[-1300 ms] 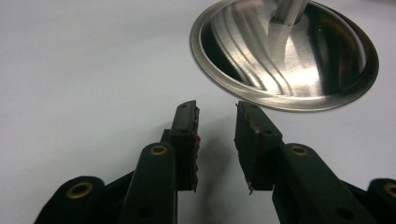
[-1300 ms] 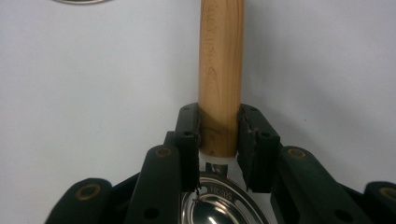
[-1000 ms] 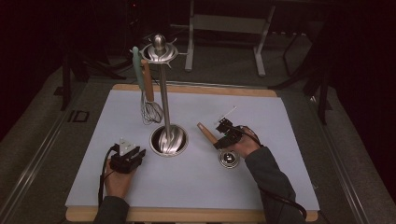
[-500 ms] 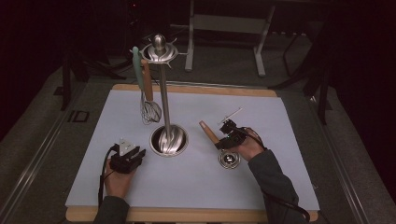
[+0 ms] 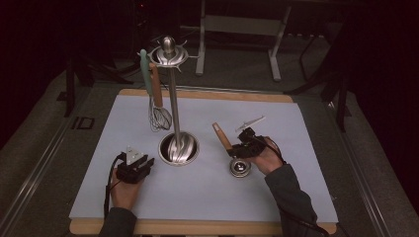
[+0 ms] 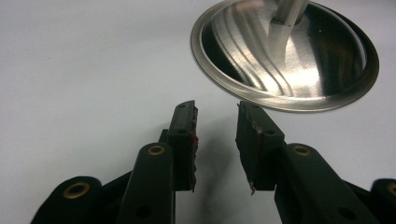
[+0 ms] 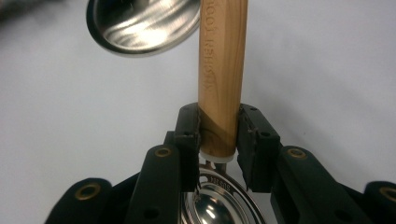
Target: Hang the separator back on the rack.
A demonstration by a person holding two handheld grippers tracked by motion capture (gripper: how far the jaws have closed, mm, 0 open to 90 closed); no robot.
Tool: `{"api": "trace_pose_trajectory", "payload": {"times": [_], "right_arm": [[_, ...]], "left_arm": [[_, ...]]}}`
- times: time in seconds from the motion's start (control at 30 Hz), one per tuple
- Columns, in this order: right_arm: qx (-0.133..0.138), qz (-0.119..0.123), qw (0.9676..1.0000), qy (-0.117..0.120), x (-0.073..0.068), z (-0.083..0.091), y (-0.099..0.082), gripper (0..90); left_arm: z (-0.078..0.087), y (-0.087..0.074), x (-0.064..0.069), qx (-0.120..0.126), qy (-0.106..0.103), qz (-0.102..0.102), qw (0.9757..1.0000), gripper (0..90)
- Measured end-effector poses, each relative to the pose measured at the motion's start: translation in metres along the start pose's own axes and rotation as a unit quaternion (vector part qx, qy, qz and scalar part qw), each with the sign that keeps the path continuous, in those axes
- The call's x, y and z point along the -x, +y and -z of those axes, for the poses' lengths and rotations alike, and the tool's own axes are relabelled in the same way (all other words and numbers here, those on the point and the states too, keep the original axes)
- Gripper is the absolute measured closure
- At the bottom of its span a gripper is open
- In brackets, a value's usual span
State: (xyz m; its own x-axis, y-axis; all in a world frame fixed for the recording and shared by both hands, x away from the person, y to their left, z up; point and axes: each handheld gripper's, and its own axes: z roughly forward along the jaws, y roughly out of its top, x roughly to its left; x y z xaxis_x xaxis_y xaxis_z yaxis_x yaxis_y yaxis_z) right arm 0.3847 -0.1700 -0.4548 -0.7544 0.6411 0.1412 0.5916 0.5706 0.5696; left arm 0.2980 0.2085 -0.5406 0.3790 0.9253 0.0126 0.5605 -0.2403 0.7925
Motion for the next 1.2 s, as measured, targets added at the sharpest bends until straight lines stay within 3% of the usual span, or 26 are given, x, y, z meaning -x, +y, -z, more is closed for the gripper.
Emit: {"api": "trace_pose_trajectory", "payload": {"times": [0.57, 1.2], "right_arm": [[0.072, 0.005, 0.9974, 0.005, -0.007, 0.018, -0.003, 71.4], [0.118, 0.025, 0.9926, 0.008, -0.022, 0.036, 0.0, 71.4]], "left_arm": [[0.0, 0.0, 0.0, 0.0, 0.0, -0.001, 1.0, 68.1], [0.0, 0.0, 0.0, 0.0, 0.0, -0.001, 1.0, 68.1]]}}
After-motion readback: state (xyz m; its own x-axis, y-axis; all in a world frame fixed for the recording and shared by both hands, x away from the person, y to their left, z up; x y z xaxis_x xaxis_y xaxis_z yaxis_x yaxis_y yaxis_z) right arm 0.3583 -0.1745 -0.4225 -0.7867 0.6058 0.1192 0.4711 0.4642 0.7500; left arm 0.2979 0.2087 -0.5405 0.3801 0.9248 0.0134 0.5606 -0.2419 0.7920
